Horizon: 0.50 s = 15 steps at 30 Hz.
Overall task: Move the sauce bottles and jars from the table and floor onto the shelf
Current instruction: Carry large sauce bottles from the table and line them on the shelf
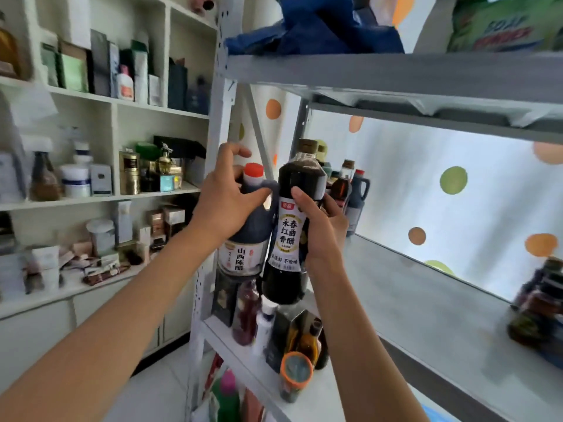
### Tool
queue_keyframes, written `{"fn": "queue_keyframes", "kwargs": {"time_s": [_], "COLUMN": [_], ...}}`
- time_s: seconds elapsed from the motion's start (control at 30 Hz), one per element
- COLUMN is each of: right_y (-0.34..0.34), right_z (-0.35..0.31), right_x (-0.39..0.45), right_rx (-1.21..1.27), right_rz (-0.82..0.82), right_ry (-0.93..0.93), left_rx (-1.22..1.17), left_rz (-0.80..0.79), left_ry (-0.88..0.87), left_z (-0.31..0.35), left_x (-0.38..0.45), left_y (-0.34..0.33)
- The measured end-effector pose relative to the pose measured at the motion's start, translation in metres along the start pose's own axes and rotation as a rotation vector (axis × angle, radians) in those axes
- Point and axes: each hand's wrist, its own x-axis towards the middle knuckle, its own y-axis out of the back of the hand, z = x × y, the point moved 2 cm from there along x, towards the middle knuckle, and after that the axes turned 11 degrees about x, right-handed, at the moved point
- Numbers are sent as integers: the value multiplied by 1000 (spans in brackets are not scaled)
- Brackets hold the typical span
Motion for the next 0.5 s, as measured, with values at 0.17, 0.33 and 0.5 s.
{"fn": "queue_keyframes", "kwargs": {"time_s": [0.17,0.33,0.5], "right_y": [8,29,55], "right_z": [13,14,14], "right_x": [41,73,95], "right_rx": [-67,-141,-167], "right_rz": [121,207,243], "right_ry": [60,97,153], "left_rx": [-169,-227,-191], "left_rz": [-105,-195,-232], "left_ry": [47,25,14], "left_z": [-33,-47,-53], "left_x": [42,63,73], "left_y": [-49,-102,-150]}}
